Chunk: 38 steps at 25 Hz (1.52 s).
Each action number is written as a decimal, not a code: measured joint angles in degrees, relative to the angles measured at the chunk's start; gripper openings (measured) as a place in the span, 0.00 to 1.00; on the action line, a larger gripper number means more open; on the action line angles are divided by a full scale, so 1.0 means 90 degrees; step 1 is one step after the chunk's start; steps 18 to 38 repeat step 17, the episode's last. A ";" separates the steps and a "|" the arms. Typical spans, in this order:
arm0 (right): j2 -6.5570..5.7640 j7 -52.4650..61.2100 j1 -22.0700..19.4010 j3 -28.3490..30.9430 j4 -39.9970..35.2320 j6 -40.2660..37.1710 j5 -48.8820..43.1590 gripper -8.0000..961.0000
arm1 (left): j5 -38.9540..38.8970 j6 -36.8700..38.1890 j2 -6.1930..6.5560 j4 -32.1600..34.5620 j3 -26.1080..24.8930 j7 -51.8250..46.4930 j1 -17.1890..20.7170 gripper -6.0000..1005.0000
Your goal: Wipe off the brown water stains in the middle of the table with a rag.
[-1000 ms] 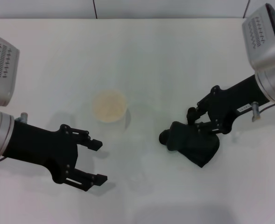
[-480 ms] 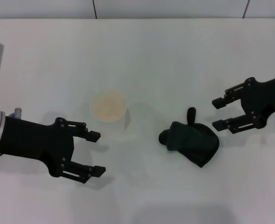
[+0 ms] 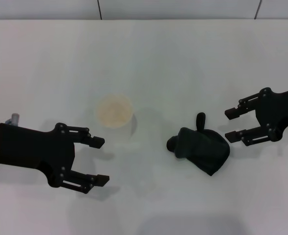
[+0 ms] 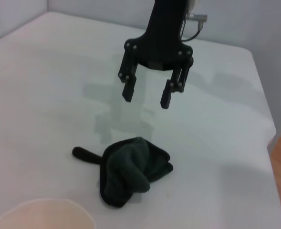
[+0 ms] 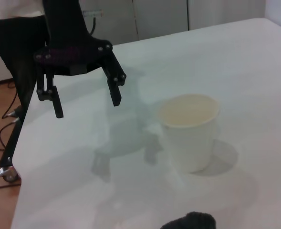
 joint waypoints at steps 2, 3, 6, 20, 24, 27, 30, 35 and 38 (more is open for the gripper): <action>-0.0031 -0.0001 0.0031 0.0031 0.0099 -0.0005 0.0037 0.60 | -0.0035 0.0001 0.0012 0.0005 -0.0011 0.0042 0.0024 0.83; -0.0043 -0.0002 0.0046 0.0045 0.0133 -0.0008 0.0048 0.60 | -0.0042 0.0002 0.0014 0.0008 -0.0013 0.0051 0.0029 0.83; -0.0045 -0.0002 0.0062 0.0064 0.0162 0.0007 0.0056 0.59 | -0.0044 0.0002 0.0017 0.0012 -0.0015 0.0061 0.0031 0.83; -0.0023 0.0004 0.0062 0.0070 0.0164 0.0038 0.0059 0.60 | -0.0035 -0.0004 0.0028 0.0012 -0.0059 0.0068 0.0003 0.83; -0.0023 0.0004 0.0062 0.0070 0.0164 0.0038 0.0059 0.60 | -0.0035 -0.0004 0.0028 0.0012 -0.0059 0.0068 0.0003 0.83; -0.0023 0.0004 0.0062 0.0070 0.0164 0.0038 0.0059 0.60 | -0.0035 -0.0004 0.0028 0.0012 -0.0059 0.0068 0.0003 0.83; -0.0023 0.0004 0.0062 0.0070 0.0164 0.0038 0.0059 0.60 | -0.0035 -0.0004 0.0028 0.0012 -0.0059 0.0068 0.0003 0.83; -0.0023 0.0004 0.0062 0.0070 0.0164 0.0038 0.0059 0.60 | -0.0035 -0.0004 0.0028 0.0012 -0.0059 0.0068 0.0003 0.83; -0.0023 0.0004 0.0062 0.0070 0.0164 0.0038 0.0059 0.60 | -0.0035 -0.0004 0.0028 0.0012 -0.0059 0.0068 0.0003 0.83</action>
